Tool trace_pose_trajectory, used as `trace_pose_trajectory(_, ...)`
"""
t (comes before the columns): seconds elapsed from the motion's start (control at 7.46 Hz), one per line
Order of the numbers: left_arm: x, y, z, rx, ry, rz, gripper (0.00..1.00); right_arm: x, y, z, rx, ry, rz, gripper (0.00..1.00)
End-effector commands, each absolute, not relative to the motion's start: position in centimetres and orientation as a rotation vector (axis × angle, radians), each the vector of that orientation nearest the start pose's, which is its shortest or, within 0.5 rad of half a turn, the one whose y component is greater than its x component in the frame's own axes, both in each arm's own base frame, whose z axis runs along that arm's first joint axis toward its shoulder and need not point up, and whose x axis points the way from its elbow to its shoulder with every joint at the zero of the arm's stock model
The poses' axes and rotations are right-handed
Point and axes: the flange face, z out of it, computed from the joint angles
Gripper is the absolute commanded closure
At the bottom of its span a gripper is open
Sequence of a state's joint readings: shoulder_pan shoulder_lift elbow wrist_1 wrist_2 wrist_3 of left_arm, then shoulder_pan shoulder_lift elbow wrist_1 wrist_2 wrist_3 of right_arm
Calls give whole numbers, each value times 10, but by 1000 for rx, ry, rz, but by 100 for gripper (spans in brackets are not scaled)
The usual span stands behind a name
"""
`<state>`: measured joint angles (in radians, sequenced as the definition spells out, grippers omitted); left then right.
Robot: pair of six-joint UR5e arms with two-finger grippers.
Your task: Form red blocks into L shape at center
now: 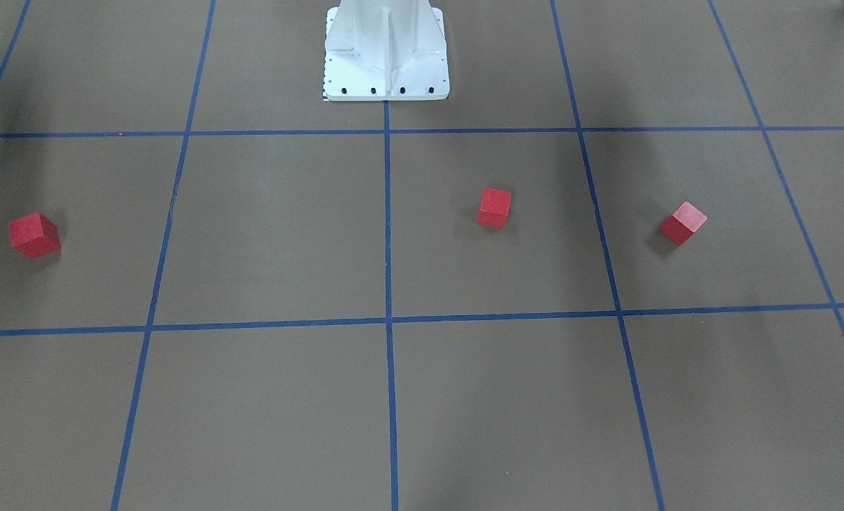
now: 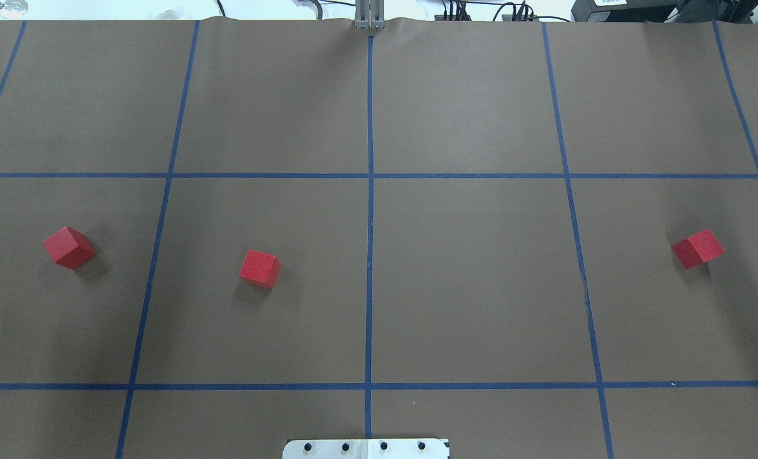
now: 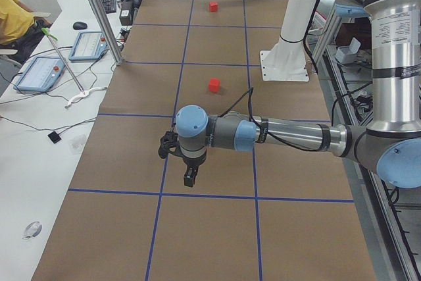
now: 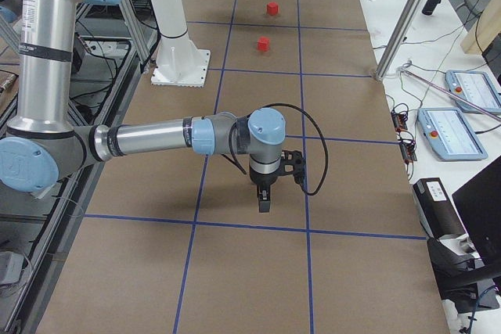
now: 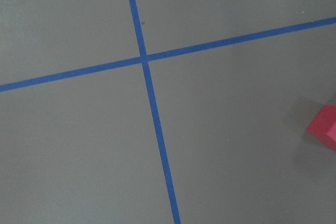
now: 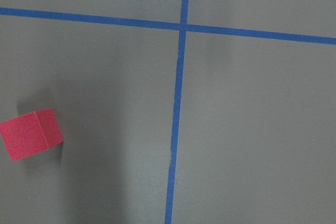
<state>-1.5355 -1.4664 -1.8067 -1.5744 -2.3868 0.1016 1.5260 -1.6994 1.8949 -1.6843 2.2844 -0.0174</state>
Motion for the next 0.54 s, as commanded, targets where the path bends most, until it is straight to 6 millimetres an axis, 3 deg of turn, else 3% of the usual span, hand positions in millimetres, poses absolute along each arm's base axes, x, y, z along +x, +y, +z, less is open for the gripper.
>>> trace_pose_trajectory(0.0,-44,-472,567,202,810,204,0,44,-467,539,136,-747,-114,0)
trace_pose_trajectory(0.13,-44,-477,557,238,808,220,0,43,-478,516,184,-751,-135,0)
trace_pose_trajectory(0.27,-44,-479,558,254,807,227,0,43,-480,507,219,-749,-157,0)
trace_pose_trajectory(0.4,-43,-479,559,252,812,225,0,43,-472,530,255,-753,-171,0)
